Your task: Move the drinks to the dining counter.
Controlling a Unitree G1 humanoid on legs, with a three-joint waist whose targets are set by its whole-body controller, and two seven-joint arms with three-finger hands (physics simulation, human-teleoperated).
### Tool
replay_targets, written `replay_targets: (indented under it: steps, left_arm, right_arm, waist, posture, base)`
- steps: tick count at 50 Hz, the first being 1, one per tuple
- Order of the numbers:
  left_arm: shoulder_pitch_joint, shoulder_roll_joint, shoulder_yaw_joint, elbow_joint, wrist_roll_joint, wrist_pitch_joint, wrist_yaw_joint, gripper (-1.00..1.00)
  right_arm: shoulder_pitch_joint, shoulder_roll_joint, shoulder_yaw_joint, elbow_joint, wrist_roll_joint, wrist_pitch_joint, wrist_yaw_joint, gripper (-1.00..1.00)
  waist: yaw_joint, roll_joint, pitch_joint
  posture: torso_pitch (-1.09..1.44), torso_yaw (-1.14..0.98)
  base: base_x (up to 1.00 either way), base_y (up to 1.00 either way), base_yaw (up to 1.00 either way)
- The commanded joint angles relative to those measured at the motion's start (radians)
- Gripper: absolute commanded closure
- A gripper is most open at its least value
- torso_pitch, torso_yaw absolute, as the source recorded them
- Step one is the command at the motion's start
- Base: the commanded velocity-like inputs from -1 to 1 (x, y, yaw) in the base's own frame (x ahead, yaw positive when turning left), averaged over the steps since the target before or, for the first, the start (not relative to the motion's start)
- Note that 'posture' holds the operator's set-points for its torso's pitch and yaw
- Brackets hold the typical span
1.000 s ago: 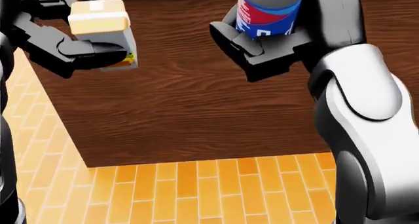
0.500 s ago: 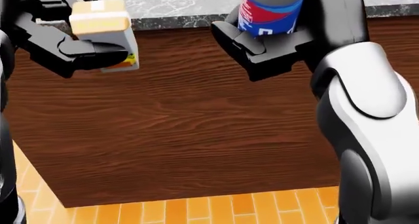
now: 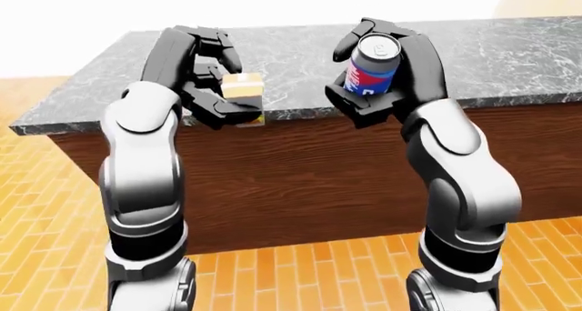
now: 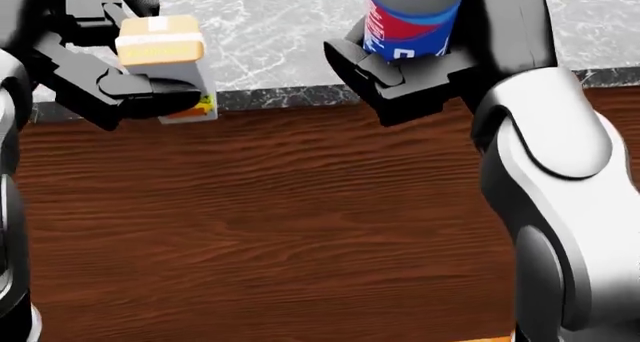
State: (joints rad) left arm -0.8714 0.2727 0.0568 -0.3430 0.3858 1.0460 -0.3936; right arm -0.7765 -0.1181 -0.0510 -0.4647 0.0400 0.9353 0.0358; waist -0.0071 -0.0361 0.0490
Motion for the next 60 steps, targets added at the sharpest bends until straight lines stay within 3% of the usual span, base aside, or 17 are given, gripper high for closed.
replay_targets:
  steps: [1,6,9,10,12,19,23,24,26,32,35,37,38,42,47,52,60]
  left_arm:
    - [-0.042,0.019,0.031,-0.045,0.020,-0.029,0.018,1.00]
    - [-0.043,0.021,0.032,-0.048,0.020,-0.027,0.017,1.00]
    - [-0.040,0.020,0.033,-0.044,0.019,-0.033,0.019,1.00]
    - [-0.041,0.020,0.031,-0.048,0.020,-0.028,0.018,1.00]
    - [-0.042,0.020,0.031,-0.049,0.020,-0.027,0.017,1.00]
    - [-0.041,0.021,0.033,-0.047,0.020,-0.030,0.017,1.00]
    - [-0.040,0.023,0.034,-0.053,0.021,-0.026,0.014,1.00]
    - [-0.044,0.025,0.035,-0.053,0.021,-0.024,0.013,1.00]
    - [-0.045,0.025,0.034,-0.053,0.021,-0.023,0.013,1.00]
    - [-0.044,0.025,0.035,-0.053,0.020,-0.024,0.014,1.00]
    - [-0.047,0.027,0.037,-0.052,0.019,-0.023,0.013,1.00]
    - [-0.046,0.028,0.036,-0.056,0.019,-0.019,0.012,1.00]
    - [-0.046,0.028,0.036,-0.054,0.019,-0.021,0.013,1.00]
    - [-0.046,0.028,0.035,-0.058,0.019,-0.018,0.011,1.00]
    - [-0.050,0.030,0.032,-0.061,0.022,-0.013,0.008,1.00]
    - [-0.045,0.029,0.033,-0.064,0.024,-0.013,0.007,1.00]
    - [-0.026,0.015,0.027,-0.054,0.028,-0.039,0.014,1.00]
  right_arm:
    - [-0.043,0.001,0.005,-0.048,0.008,-0.048,0.001,1.00]
    - [-0.046,0.003,0.007,-0.049,0.007,-0.045,0.001,1.00]
    - [-0.042,0.003,0.007,-0.047,0.006,-0.050,0.002,1.00]
    - [-0.044,0.003,0.007,-0.051,0.006,-0.045,0.002,1.00]
    - [-0.043,0.003,0.006,-0.049,0.006,-0.047,0.002,1.00]
    - [-0.042,0.005,0.007,-0.047,0.006,-0.049,0.001,1.00]
    - [-0.043,0.005,0.008,-0.055,0.005,-0.042,0.000,1.00]
    - [-0.043,0.005,0.007,-0.054,0.005,-0.042,0.000,1.00]
    - [-0.044,0.005,0.008,-0.051,0.005,-0.045,0.001,1.00]
    - [-0.043,0.006,0.008,-0.047,0.005,-0.049,0.000,1.00]
    - [-0.049,0.006,0.008,-0.048,0.004,-0.042,-0.001,1.00]
    - [-0.050,0.009,0.004,-0.048,0.009,-0.043,-0.001,1.00]
    - [-0.050,0.007,0.005,-0.050,0.009,-0.040,-0.003,1.00]
    - [-0.050,0.006,0.006,-0.050,0.011,-0.041,-0.003,1.00]
    - [-0.051,0.004,0.003,-0.054,0.014,-0.038,-0.003,1.00]
    - [-0.048,0.001,0.003,-0.051,0.015,-0.043,-0.002,1.00]
    - [-0.044,0.001,0.007,-0.049,0.011,-0.046,-0.002,1.00]
  waist:
    - [0.008,0.001,-0.036]
    - [0.000,0.052,-0.025]
    - [-0.008,0.128,-0.047]
    - [-0.004,0.092,-0.042]
    - [-0.003,0.116,-0.031]
    - [0.013,0.060,-0.027]
    - [0.024,-0.020,-0.043]
    - [0.021,0.003,-0.043]
    - [0.017,-0.015,-0.024]
    - [0.005,0.031,-0.020]
    - [-0.004,0.077,-0.021]
    - [-0.013,0.120,-0.046]
    - [-0.015,0.089,-0.021]
    - [-0.008,0.088,-0.012]
    - [0.003,0.009,-0.001]
    - [0.012,0.030,-0.027]
    - [0.007,0.042,-0.032]
  posture:
    - [0.00,0.00]
    - [0.00,0.00]
    - [0.00,0.00]
    - [0.00,0.00]
    - [0.00,0.00]
    - [0.00,0.00]
    - [0.00,0.00]
    - [0.00,0.00]
    - [0.00,0.00]
    - [0.00,0.00]
    - [0.00,0.00]
    - [0.00,0.00]
    - [0.00,0.00]
    - [0.00,0.00]
    - [0.00,0.00]
    - [0.00,0.00]
    - [0.00,0.00]
  base:
    - [0.22,0.00,0.00]
    - [0.23,0.00,0.00]
    - [0.22,0.00,0.00]
    - [0.23,0.00,0.00]
    - [0.21,0.00,0.00]
    - [0.23,0.00,0.00]
    - [0.22,0.00,0.00]
    - [0.22,0.00,0.00]
    - [0.22,0.00,0.00]
    - [0.22,0.00,0.00]
    - [0.21,0.00,0.00]
    - [0.05,0.00,0.00]
    - [0.00,0.00,0.00]
    - [0.00,0.00,0.00]
    - [0.00,0.00,0.00]
    - [0.00,0.00,0.00]
    - [0.00,0.00,0.00]
